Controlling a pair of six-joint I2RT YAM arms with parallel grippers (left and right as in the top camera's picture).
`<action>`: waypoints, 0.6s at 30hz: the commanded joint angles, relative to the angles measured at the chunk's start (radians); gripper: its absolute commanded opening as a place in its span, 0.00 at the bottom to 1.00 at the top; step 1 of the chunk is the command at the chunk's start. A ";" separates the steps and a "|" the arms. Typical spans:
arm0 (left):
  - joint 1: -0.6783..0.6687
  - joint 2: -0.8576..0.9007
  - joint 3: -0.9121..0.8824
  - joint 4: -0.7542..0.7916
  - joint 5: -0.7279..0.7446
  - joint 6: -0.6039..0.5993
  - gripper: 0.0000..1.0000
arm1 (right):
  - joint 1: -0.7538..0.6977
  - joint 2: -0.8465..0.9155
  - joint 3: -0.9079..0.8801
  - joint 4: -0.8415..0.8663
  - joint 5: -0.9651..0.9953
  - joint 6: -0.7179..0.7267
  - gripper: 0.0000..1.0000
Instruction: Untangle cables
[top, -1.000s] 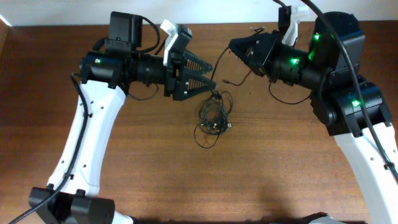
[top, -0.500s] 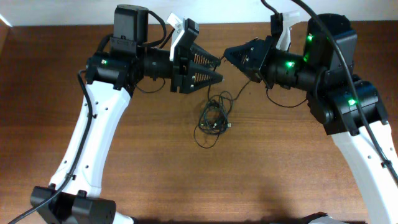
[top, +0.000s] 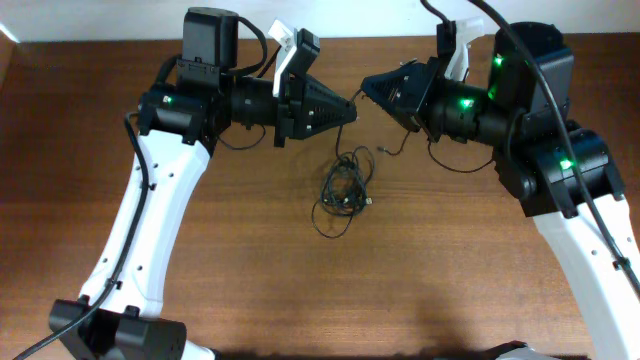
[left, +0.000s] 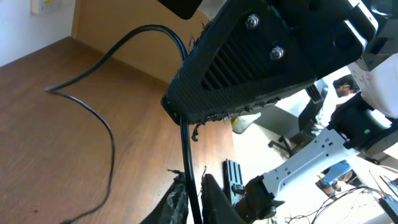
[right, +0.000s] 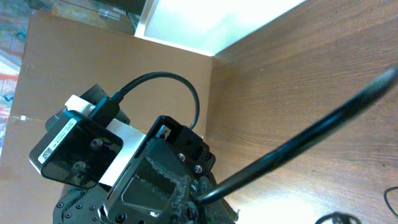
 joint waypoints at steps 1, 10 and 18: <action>0.002 -0.026 0.012 0.003 0.003 -0.003 0.05 | 0.008 0.003 0.012 0.003 0.014 -0.011 0.04; 0.005 -0.026 0.012 -0.002 -0.098 -0.056 0.00 | -0.007 0.003 0.012 -0.118 0.163 -0.219 0.58; 0.102 -0.026 0.012 0.167 -0.131 -0.703 0.00 | -0.080 0.003 0.012 -0.318 0.126 -0.523 0.87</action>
